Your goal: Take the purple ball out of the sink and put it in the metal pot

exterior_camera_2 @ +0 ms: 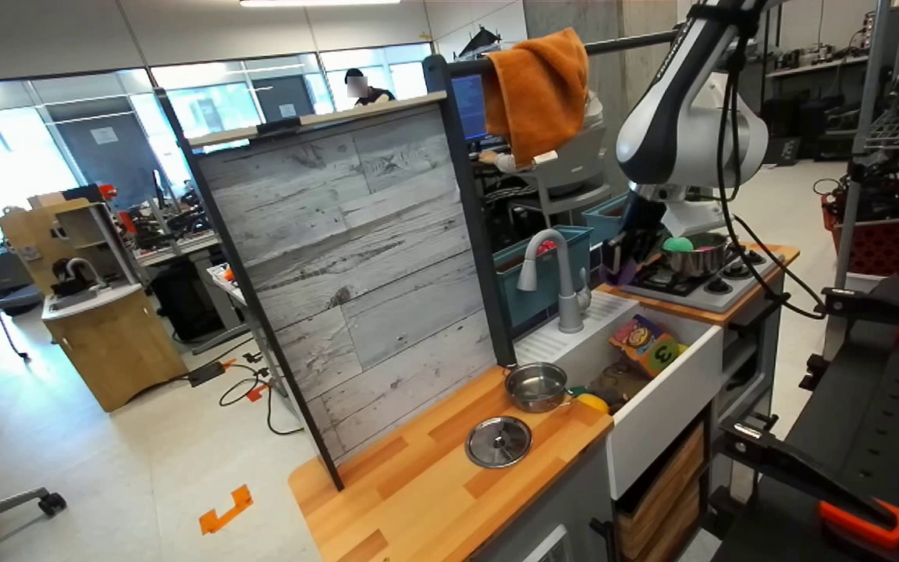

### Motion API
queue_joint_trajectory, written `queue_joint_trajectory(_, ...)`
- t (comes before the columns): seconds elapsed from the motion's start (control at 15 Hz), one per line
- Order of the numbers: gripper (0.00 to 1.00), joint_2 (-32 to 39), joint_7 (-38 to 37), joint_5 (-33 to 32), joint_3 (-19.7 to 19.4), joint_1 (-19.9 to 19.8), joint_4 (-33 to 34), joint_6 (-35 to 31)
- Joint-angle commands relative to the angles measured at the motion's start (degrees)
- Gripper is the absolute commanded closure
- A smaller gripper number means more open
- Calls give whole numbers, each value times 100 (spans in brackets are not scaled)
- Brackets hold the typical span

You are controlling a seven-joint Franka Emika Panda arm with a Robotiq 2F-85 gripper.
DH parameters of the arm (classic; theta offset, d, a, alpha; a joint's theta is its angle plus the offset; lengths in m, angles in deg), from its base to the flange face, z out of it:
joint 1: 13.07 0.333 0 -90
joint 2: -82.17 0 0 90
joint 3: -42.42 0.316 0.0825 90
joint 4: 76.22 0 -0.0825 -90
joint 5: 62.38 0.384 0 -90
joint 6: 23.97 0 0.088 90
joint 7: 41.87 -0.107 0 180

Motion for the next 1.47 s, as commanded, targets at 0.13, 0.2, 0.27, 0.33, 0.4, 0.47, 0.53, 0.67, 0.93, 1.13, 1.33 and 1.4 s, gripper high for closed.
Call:
queue_joint_trajectory(0.13,94,-322,-218,-270,876,-918,-216,-371)
queue_joint_trajectory(0.2,94,-365,-382,-223,758,-887,-138,-416)
queue_joint_trajectory(0.27,94,-401,-549,-178,635,-849,-71,-478)
queue_joint_trajectory(0.33,94,-525,-933,-70,241,-604,-18,-562)
queue_joint_trajectory(0.4,94,-606,-1184,-27,18,-514,-2,-563)
queue_joint_trajectory(0.47,94,-679,-1437,15,-207,-422,-5,-624)
queue_joint_trajectory(0.53,94,-761,-1700,71,-469,-289,-13,-644)
queue_joint_trajectory(0.67,94,-905,-2270,207,-1100,86,21,-527)
queue_joint_trajectory(0.93,94,-809,-3390,543,-2547,1087,333,-8)
queue_joint_trajectory(1.13,94,-480,-4047,671,-3047,1420,851,1114)
queue_joint_trajectory(1.33,94,-90,-4466,885,-2915,1285,1555,2095)
queue_joint_trajectory(1.4,94,46,-4562,953,-2878,1231,1803,2330)
